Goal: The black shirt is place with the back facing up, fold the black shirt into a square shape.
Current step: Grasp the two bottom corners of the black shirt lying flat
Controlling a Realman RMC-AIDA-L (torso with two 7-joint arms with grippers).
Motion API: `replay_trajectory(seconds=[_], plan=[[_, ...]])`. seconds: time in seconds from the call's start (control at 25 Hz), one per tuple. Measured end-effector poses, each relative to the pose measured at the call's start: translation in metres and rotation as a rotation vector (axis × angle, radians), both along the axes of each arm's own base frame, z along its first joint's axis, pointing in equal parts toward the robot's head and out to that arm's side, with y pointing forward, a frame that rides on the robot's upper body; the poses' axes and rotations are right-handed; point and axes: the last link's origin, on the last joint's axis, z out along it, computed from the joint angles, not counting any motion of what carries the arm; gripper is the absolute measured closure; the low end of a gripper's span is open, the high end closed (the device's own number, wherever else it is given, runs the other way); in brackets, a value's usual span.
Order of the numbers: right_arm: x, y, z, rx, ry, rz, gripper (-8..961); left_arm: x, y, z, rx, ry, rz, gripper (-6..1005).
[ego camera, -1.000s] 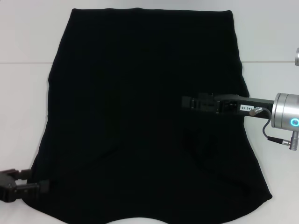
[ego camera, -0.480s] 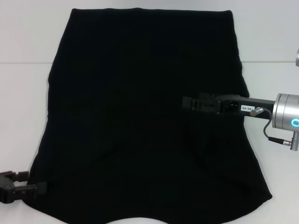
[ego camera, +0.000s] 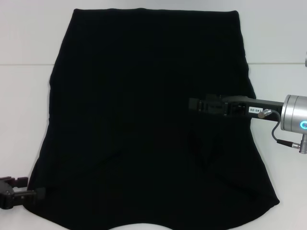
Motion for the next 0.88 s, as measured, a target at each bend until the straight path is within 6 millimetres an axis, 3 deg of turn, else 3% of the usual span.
replay_trajectory(seconds=[0.16, 0.56, 0.88], plan=[[-0.0004, 0.0004, 0.0012, 0.002, 0.001, 0.003, 10, -0.0015, 0.0023, -0.0008, -0.006, 0.014, 0.004, 219], [-0.0004, 0.0009, 0.0022, 0.002, 0.002, 0.002, 11, -0.0009, 0.0039, -0.0023, -0.024, 0.024, 0.004, 661], [0.0025, -0.0007, 0.0027, -0.011, 0.002, -0.011, 11, -0.0006, 0.0047, -0.0020, -0.020, 0.022, 0.005, 861]])
